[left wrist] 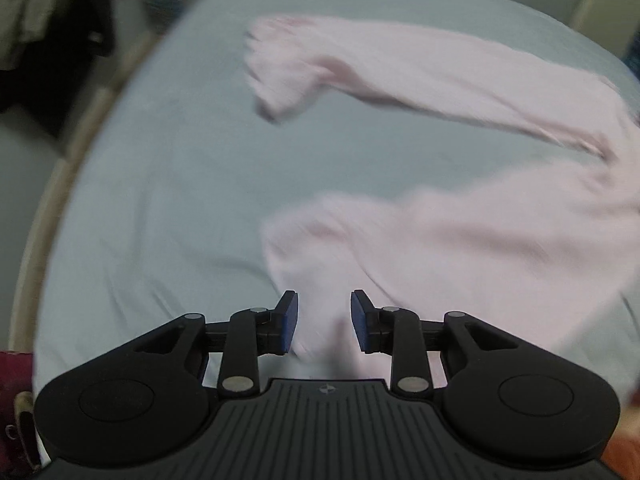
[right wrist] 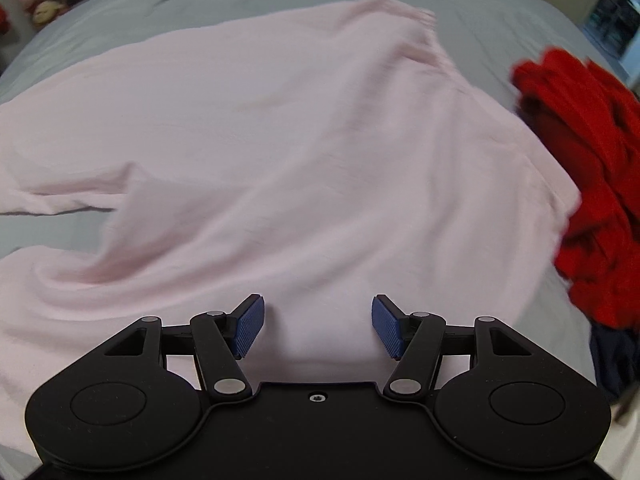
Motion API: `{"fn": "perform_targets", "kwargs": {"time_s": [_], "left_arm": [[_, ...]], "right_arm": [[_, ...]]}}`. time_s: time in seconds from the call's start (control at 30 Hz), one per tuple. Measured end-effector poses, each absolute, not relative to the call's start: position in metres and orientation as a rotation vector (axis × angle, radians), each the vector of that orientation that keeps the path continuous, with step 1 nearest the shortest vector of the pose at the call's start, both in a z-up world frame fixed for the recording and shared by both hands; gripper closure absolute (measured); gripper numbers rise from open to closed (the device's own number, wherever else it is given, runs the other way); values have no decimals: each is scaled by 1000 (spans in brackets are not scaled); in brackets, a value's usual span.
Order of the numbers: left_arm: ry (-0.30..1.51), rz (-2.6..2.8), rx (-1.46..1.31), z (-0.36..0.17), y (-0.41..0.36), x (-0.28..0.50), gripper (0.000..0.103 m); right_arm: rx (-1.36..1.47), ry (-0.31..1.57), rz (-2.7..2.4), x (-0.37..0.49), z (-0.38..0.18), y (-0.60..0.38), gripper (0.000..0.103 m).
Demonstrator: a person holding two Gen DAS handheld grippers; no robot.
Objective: Fold clothes
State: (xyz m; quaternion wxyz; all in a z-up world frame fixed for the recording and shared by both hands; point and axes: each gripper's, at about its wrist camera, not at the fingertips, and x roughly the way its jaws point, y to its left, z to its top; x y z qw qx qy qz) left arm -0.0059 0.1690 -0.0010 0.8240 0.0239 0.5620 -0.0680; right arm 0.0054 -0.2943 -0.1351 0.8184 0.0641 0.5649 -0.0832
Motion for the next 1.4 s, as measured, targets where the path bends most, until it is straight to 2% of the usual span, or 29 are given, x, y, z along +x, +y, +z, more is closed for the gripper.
{"fn": "perform_targets", "kwargs": {"time_s": [0.2, 0.43, 0.6, 0.7, 0.83, 0.87, 0.9, 0.93, 1.13, 1.4], "left_arm": [[1233, -340, 204, 5, 122, -38, 65], [1282, -410, 299, 2, 84, -41, 64], [1343, -416, 362, -19, 67, -32, 63], [1404, -421, 453, -39, 50, -25, 58], [1450, -390, 604, -65, 34, -17, 58], [1459, -392, 614, -70, 32, -16, 69], [1469, -391, 602, -73, 32, -15, 96], [1479, -389, 585, -75, 32, -14, 100], [1502, -359, 556, -61, 46, -20, 100], [1504, -325, 588, -36, 56, -36, 100]], "right_arm": [[159, 1205, -175, -12, -135, -299, 44], [174, 1192, -169, -36, -121, -302, 44], [220, 1183, -189, -53, -113, -317, 44], [257, 1178, -200, -61, -108, -325, 44], [256, 1180, -210, -69, -103, -332, 44], [253, 1180, -210, -70, -103, -332, 44], [248, 1184, -213, -73, -103, -334, 44], [243, 1187, -216, -75, -103, -336, 44], [234, 1206, -288, -83, -114, -358, 44], [516, 1180, -383, -93, -130, -398, 44]]}}
